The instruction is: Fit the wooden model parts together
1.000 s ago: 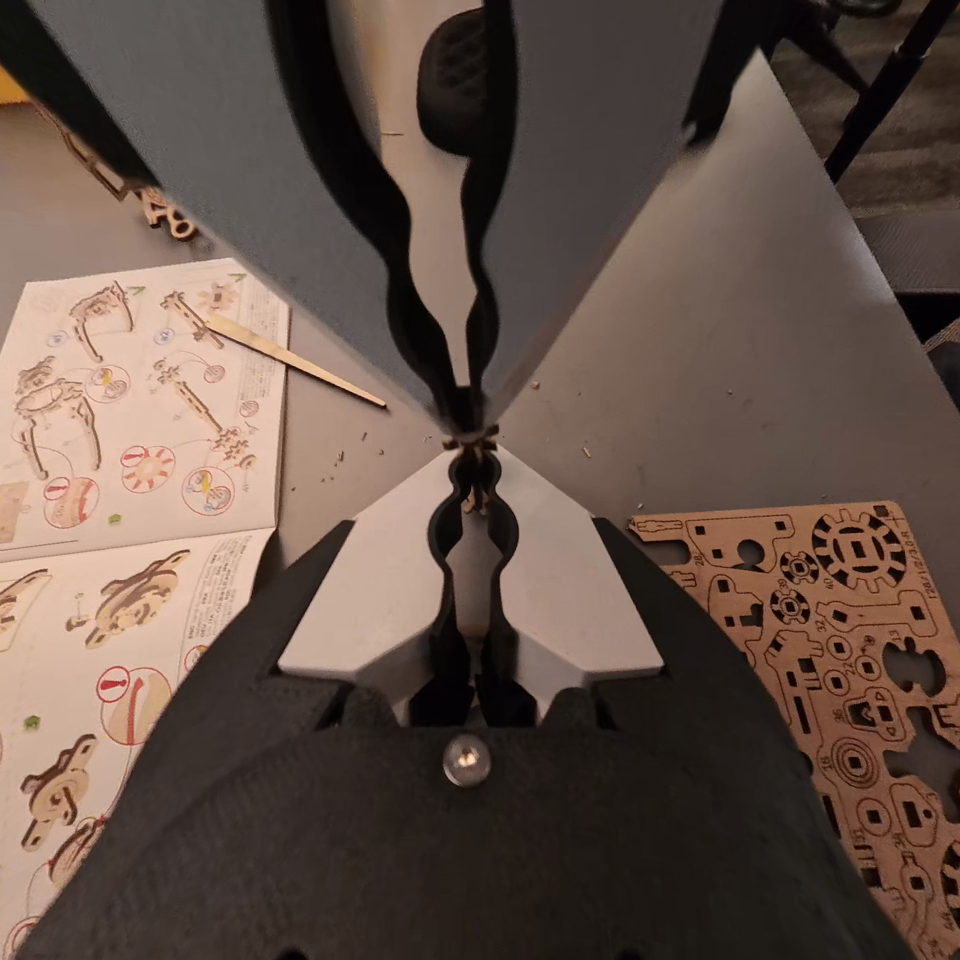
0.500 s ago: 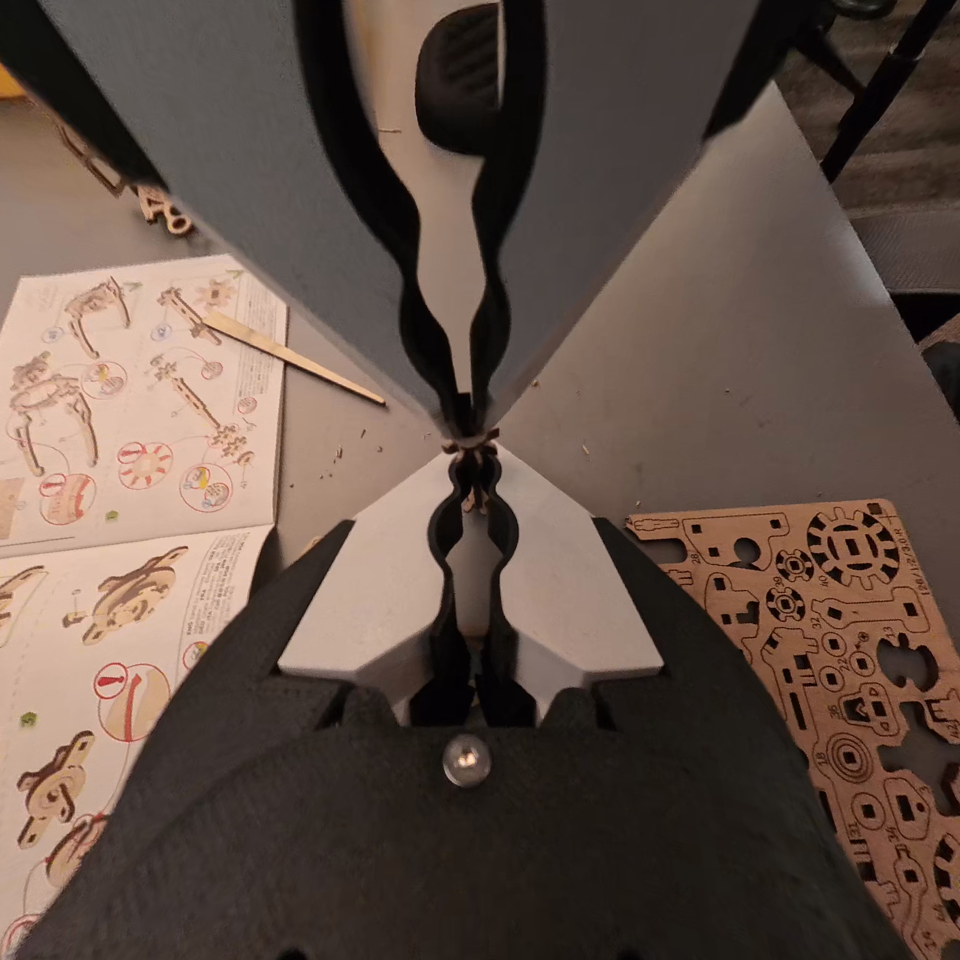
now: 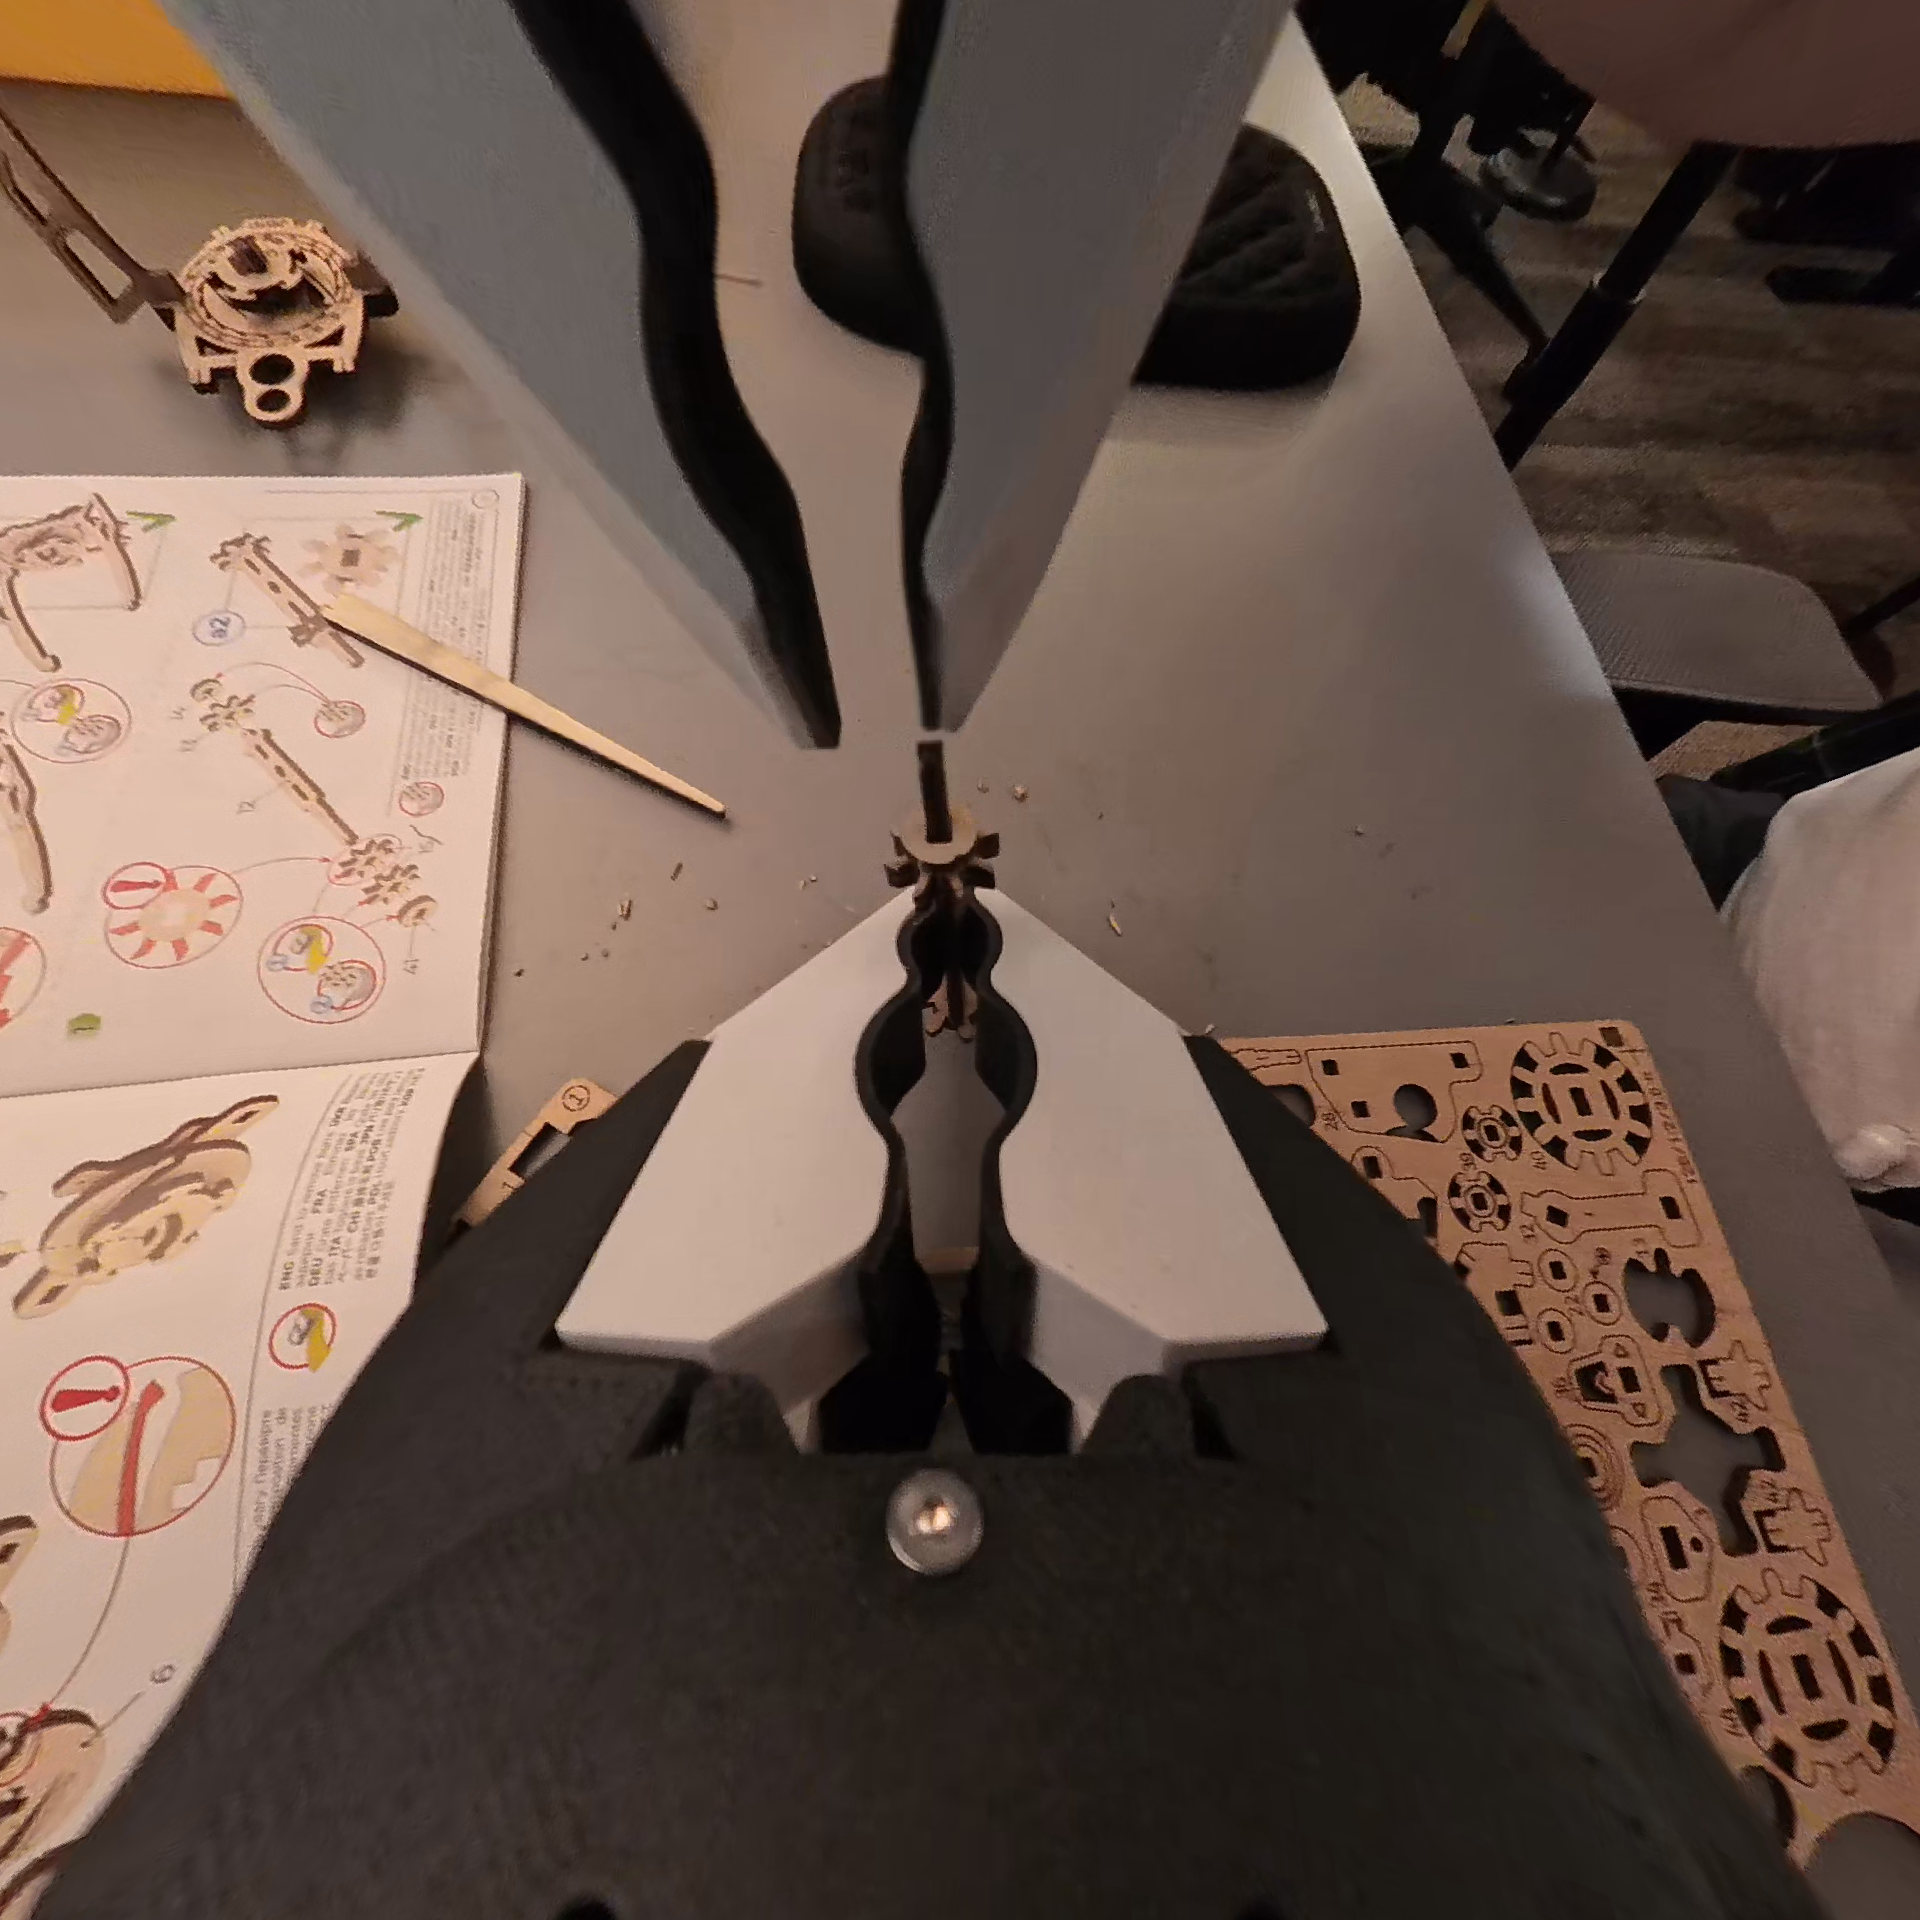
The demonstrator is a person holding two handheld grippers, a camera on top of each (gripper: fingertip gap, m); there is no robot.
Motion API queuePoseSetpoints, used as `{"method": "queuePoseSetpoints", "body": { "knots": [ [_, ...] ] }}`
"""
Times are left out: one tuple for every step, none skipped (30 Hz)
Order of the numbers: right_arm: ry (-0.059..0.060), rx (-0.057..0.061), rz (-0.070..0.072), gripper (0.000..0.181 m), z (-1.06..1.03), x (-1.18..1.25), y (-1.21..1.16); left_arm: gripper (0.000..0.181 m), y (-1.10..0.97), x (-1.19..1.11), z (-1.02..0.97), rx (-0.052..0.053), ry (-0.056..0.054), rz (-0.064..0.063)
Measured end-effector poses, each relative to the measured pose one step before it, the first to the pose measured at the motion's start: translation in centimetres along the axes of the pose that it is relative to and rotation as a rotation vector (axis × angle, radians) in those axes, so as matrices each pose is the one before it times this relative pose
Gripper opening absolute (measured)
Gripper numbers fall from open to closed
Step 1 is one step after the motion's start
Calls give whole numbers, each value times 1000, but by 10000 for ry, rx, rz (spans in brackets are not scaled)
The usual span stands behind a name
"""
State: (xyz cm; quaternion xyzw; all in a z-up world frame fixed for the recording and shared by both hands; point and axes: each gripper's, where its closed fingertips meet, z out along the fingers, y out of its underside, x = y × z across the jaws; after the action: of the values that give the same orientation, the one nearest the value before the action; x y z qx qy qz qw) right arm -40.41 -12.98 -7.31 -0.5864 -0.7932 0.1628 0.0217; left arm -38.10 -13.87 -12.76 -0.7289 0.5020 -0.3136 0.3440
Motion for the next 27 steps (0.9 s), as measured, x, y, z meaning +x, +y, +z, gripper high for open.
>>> {"method": "queuePoseSetpoints", "body": {
  "knots": [
    [-313, 263, 74, 10, -360, -215, -267, 0, -41, -22, -43, 39, 41, -107],
    [-199, 238, -61, 10, -285, -288, -348, 0, -5, -50, -21, 13, 16, -78],
    [61, 129, -123, 10, -152, -44, -315, 0, 0, -8, 2, -8, 11, -22],
    [257, -100, -128, 13, 51, 193, -86, 0, 33, -11, 24, -22, -20, 16],
    [259, -241, -158, 16, 221, 196, 81, 0, 35, -8, 33, -29, -24, 27],
    [118, -250, -167, 15, 365, 48, 123, 0, 42, 23, 29, -33, -8, 28],
    [37, -210, -118, 14, 414, -3, 63, 0, 26, 4, 22, -23, -19, 29],
    [19, -143, -40, 11, 381, 53, 17, 0, 23, -2, 18, -18, -23, 27],
    [-123, -116, -15, 7, 306, -138, 28, 0, 41, -11, 19, -29, -20, 17],
    [-254, -90, 3, 2, 240, -364, 66, 0, 44, 22, 33, -31, 10, 18],
    [20, -98, 18, 2, 151, 36, 79, 0, 93, -15, 49, -70, -26, 14],
    [23, -30, -31, 2, 88, -8, 15, 0, 74, 19, 58, -54, -3, 24],
    [21, -70, -45, 2, 79, -48, 64, 0, 68, 34, 54, -55, -9, 39],
    [56, -82, -28, 2, 62, -9, 68, 0, 43, -11, 47, -37, -34, 33],
    [68, -104, -2, 2, 28, -42, 50, 0, 0, 26, 18, -6, -6, 36],
    [90, -133, -52, 2, -24, -56, 82, 0, -41, -8, -17, 25, -24, 32],
    [162, -135, -62, 2, -91, 36, 89, 0, -50, -21, -33, 32, -29, 19],
    [117, -95, -33, 3, -168, -13, 66, 0, -49, -28, -23, 35, -28, 15],
    [126, 54, -41, 3, -210, 44, -102, 0, -44, -21, -14, 22, -22, 14],
    [68, 36, 37, 3, -160, 32, -83, 0, -29, -14, -17, 20, -14, 13],
    [6, -40, 35, 3, -90, -54, 19, 0, -16, -2, -5, 13, -17, 25],
    [66, -2, -56, 3, -101, -19, -10, 0, 21, 20, 23, -23, -4, 25],
    [28, 10, -78, 3, -149, -101, -45, 0, 54, 16, 45, -38, -7, 30],
    [48, 87, -32, 3, -149, -17, -169, 0, 27, -3, 38, -28, -24, 37],
    [0, 101, -2, 3, -60, -25, -198, 0, -1, 11, 31, -5, -19, 35],
    [-18, 54, 21, 3, 102, 1, -101, 0, -18, -6, 7, 3, -15, 15],
    [-70, -25, 44, 2, 399, -31, 22, 0, -4, -31, -3, 7, -20, 0]
  ]
}}
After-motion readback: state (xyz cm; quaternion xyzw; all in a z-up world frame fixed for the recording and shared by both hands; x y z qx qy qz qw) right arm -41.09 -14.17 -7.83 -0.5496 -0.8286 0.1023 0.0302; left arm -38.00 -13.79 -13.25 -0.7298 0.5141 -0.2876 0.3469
